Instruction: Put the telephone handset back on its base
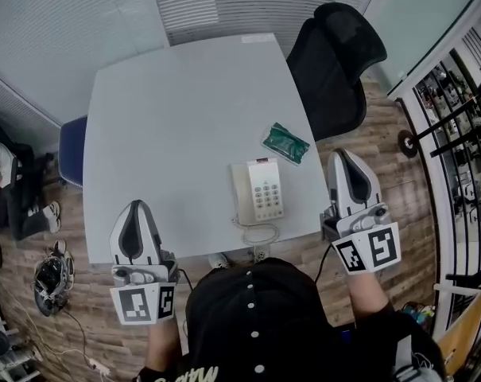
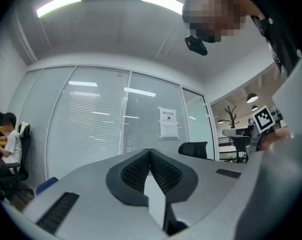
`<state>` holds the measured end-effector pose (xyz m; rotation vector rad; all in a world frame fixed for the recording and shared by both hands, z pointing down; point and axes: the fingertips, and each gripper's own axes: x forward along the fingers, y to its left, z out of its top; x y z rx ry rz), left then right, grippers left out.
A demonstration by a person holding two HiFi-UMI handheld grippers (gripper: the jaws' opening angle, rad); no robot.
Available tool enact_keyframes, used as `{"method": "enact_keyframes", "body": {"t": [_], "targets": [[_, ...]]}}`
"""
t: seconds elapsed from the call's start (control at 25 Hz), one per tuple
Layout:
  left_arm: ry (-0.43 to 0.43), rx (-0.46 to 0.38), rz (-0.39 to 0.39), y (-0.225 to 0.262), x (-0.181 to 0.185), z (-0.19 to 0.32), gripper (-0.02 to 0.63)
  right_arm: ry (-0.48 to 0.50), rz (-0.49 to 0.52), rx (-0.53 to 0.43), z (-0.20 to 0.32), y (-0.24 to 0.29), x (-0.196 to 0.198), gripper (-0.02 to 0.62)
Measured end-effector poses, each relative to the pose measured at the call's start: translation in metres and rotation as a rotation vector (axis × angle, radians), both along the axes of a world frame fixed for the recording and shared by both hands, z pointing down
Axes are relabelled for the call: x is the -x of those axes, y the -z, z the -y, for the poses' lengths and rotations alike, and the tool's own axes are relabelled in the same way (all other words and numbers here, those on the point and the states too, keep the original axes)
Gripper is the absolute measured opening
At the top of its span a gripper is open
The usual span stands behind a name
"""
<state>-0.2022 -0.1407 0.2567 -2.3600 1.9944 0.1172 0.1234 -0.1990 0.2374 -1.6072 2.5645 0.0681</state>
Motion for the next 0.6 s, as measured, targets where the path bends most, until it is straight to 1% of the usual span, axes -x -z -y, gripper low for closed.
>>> {"method": "enact_keyframes", "body": {"t": [0.28, 0.6], "targets": [[0.020, -0.013, 0.007, 0.005, 0.009, -0.004, 0.015, 0.013, -0.013, -0.026, -0.004, 0.001, 0.004, 0.034], [0.016, -0.020, 0.011, 0.007, 0.010, -0.001, 0.015, 0.018, -0.041, -0.024, -0.001, -0.003, 0.010, 0.032]]}}
